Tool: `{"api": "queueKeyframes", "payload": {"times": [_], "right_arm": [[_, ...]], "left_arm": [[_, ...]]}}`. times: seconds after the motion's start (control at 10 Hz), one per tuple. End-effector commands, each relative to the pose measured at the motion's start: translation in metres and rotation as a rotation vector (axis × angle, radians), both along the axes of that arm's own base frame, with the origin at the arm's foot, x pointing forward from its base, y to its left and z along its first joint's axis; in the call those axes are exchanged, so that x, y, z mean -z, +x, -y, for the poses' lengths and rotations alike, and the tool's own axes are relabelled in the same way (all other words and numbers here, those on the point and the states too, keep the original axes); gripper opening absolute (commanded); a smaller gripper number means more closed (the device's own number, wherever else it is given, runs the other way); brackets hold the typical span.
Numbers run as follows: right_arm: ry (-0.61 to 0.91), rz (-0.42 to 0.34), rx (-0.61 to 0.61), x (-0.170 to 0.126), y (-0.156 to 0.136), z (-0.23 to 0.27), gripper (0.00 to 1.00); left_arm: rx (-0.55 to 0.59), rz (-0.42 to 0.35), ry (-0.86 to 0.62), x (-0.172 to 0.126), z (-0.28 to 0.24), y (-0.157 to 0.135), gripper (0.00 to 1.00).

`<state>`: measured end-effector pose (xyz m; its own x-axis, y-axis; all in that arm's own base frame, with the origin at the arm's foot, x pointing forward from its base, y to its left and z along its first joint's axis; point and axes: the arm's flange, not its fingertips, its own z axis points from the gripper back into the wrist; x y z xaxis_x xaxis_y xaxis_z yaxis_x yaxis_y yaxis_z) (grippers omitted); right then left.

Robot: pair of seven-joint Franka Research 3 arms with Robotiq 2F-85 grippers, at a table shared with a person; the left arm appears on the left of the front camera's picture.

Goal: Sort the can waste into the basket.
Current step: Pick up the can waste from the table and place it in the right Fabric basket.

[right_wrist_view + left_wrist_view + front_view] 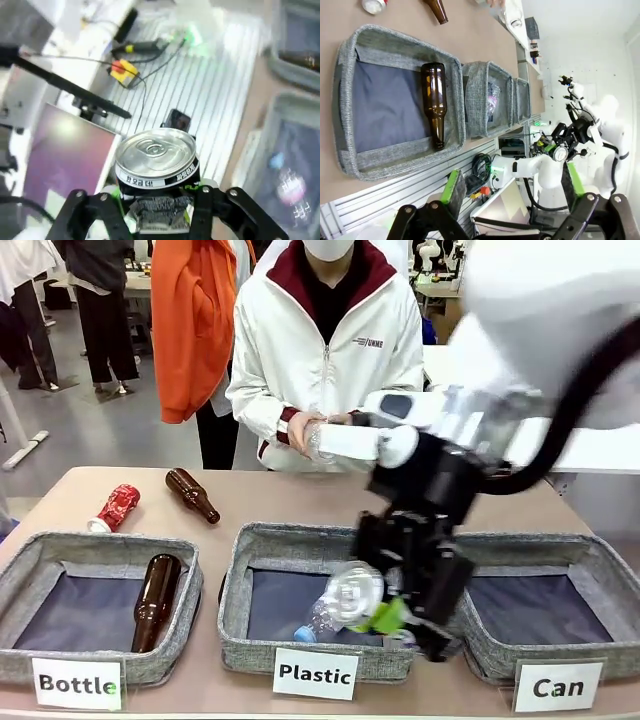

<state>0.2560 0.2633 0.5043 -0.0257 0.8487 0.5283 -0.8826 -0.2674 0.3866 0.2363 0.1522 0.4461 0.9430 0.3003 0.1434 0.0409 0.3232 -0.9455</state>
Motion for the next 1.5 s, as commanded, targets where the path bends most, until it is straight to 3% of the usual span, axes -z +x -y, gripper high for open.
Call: {"api": "queueKeyframes", "payload": {"times": [0.0, 0.2, 0.4, 0.5, 0.6, 0.7, 0.9, 1.1, 1.2, 1.3, 1.4], "right_arm": [[-0.193, 0.026, 0.226, -0.022, -0.025, 0.048, 0.00], [-0.238, 0.070, 0.446, -0.021, -0.048, 0.079, 0.00], [-0.271, 0.088, 0.687, -0.014, -0.041, 0.111, 0.00], [-0.310, 0.073, 0.881, -0.006, -0.039, 0.134, 0.00], [-0.332, 0.045, 1.147, -0.005, -0.027, 0.167, 0.00], [-0.289, 0.009, 1.338, -0.008, -0.019, 0.206, 0.00], [-0.153, -0.045, 1.620, -0.003, -0.021, 0.284, 0.00], [-0.020, -0.033, 1.758, 0.008, -0.016, 0.345, 0.00], [-0.004, 0.012, 1.778, 0.016, -0.011, 0.355, 0.00], [-0.021, 0.194, 1.777, 0.018, 0.002, 0.353, 0.00], [-0.058, -0.058, 1.763, -0.044, -0.004, 0.379, 0.00]], "left_arm": [[0.004, -0.014, 0.000, -0.001, 0.001, -0.004, 1.00], [0.004, -0.014, 0.000, -0.001, 0.001, -0.004, 1.00], [0.004, -0.014, 0.000, -0.001, 0.001, -0.004, 1.00], [0.004, -0.014, 0.000, -0.001, 0.001, -0.004, 1.00], [0.004, -0.014, 0.000, -0.001, 0.001, -0.004, 1.00], [0.004, -0.014, 0.000, -0.001, 0.001, -0.004, 1.00], [0.004, -0.014, 0.000, -0.001, 0.001, -0.004, 1.00], [0.004, -0.014, 0.000, -0.001, 0.001, -0.004, 1.00], [0.004, -0.014, 0.000, -0.001, 0.001, -0.004, 1.00], [0.004, -0.014, 0.000, -0.001, 0.001, -0.004, 1.00], [0.004, -0.014, 0.000, -0.001, 0.001, -0.004, 1.00]]}}
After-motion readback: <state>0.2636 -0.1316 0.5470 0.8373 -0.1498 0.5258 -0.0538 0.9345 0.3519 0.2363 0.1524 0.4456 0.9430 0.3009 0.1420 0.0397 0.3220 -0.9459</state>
